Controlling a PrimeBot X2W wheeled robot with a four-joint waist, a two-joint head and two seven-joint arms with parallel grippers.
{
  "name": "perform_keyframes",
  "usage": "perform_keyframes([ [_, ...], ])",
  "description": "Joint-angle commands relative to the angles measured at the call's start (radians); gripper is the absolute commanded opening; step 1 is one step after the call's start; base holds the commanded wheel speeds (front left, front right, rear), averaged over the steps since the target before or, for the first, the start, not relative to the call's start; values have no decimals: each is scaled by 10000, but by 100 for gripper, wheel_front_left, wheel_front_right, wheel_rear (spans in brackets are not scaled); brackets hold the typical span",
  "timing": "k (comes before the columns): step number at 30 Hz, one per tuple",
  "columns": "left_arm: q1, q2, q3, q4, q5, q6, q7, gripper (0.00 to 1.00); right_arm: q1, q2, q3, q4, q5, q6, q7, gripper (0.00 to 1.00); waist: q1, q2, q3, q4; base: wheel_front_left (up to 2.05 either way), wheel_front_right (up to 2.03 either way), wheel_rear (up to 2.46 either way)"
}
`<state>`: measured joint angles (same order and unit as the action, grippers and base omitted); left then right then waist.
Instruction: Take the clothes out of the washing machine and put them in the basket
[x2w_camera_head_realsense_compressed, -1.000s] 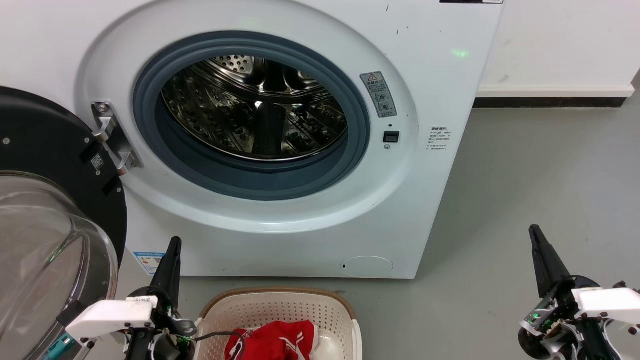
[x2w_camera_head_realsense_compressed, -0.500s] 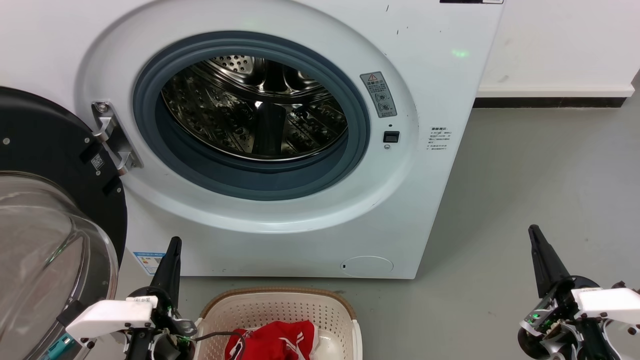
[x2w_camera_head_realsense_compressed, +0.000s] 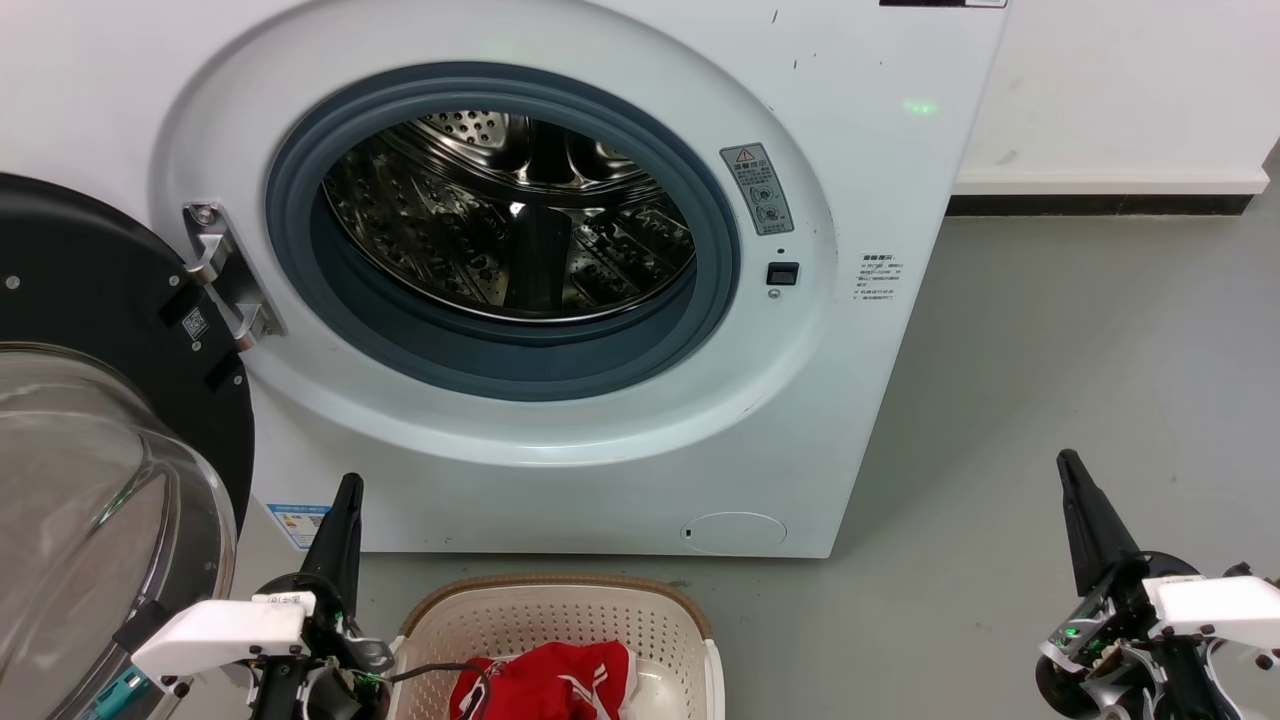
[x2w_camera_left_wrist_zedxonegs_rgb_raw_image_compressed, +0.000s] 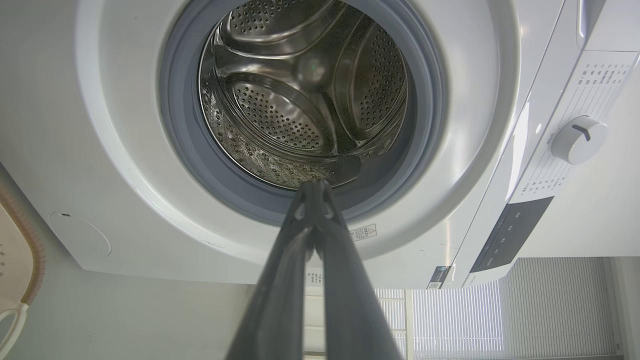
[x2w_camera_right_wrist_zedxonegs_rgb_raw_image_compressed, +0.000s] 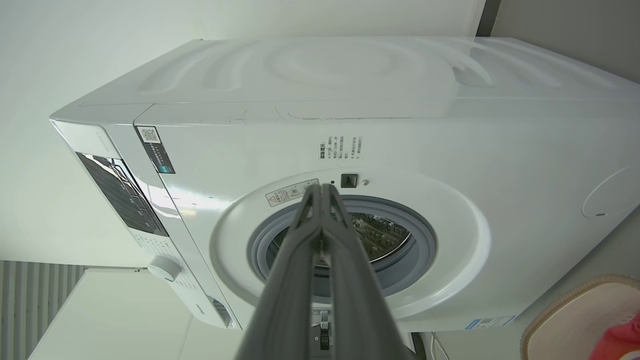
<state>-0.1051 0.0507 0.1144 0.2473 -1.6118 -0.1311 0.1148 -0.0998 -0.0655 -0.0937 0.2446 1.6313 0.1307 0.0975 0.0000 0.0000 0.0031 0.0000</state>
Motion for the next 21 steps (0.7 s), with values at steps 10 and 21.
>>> perform_keyframes([
  [10,-67,-13,31,-33,-22,-23,25,0,-147,33,-41,19,-60,0,55,0,0,0,0,0,0,0,0],
  [21,-67,-13,30,-34,-22,-23,24,0,-150,52,-67,21,-93,0,64,0,0,0,0,0,0,0,0],
])
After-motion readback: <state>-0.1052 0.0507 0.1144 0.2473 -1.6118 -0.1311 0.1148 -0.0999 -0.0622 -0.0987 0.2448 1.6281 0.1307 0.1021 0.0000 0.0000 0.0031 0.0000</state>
